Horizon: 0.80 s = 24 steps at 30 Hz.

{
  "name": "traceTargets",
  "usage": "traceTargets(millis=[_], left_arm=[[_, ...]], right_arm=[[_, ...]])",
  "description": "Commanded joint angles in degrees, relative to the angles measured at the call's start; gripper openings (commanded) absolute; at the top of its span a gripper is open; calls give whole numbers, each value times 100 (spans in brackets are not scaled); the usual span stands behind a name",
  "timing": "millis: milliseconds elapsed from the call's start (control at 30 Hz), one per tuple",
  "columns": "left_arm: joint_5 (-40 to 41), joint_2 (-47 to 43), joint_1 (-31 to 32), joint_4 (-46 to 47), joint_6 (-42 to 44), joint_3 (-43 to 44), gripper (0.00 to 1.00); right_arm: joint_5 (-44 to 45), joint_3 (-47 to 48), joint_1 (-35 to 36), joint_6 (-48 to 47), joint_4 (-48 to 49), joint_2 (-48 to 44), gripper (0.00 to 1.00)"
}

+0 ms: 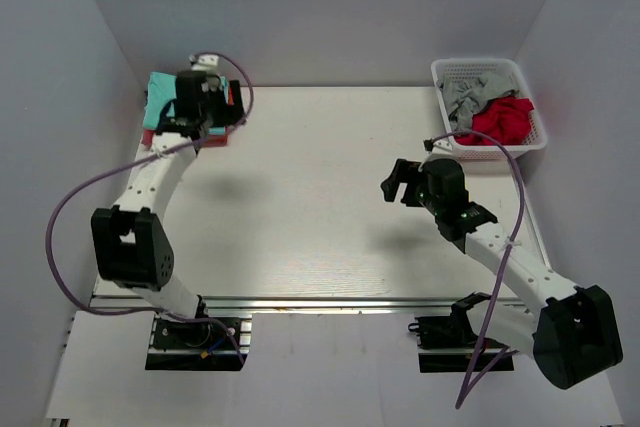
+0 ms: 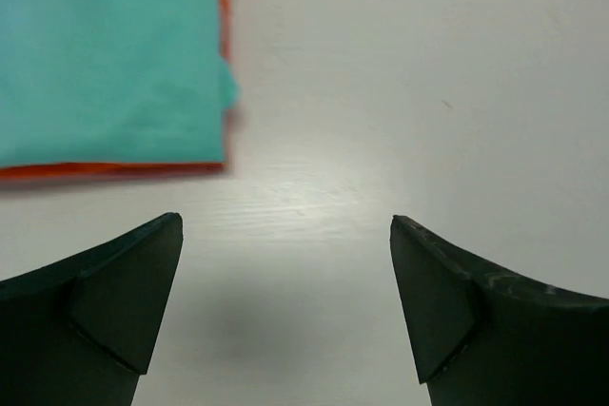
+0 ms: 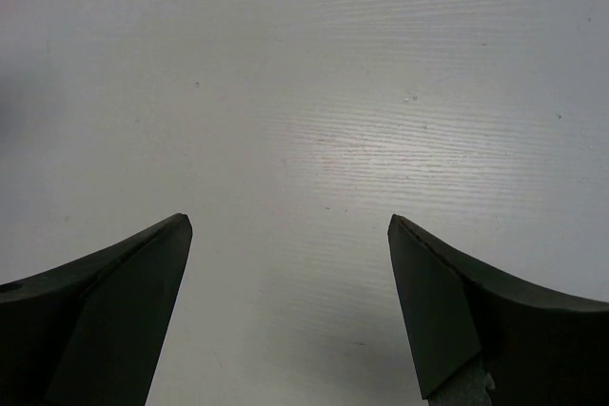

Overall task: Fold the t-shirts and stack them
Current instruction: Put the neatly folded tshirt into the corner of the board with the left arm

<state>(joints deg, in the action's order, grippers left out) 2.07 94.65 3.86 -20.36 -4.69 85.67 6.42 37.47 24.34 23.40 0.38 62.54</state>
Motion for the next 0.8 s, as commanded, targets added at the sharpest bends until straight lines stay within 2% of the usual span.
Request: traceTargets(millis=[0,67,167,267,367,500,767], left_arm=[[-259,-850,457,417,-646,-1354,100],[-443,-1498,905,725,-919,-2303,100],[-645,-1976,1581,1200,-1305,-3298,100],[-402,-2241,2344,1411,-1613,-3941,100],[256,-2293,2960,1412,-1728,-4241,100],[944,-2082,3410,1122,-1781,-4172,100],[1348,-2003,3815,1394,-1728,-4111,100]], right_arm=[[-140,-284,-43,-151,225,-330,90],[-149,-415,-26,-134,217,-462,90],[-237,-573,-17,-195,146,-664,90],[-264,-767,-17,-275,85,-822,90],[-211,-978,-17,-240,155,-1015,90],[-324,-1329,-25,-204,330,-1314,90],[-317,-1620,-34,-169,594,-1482,90]])
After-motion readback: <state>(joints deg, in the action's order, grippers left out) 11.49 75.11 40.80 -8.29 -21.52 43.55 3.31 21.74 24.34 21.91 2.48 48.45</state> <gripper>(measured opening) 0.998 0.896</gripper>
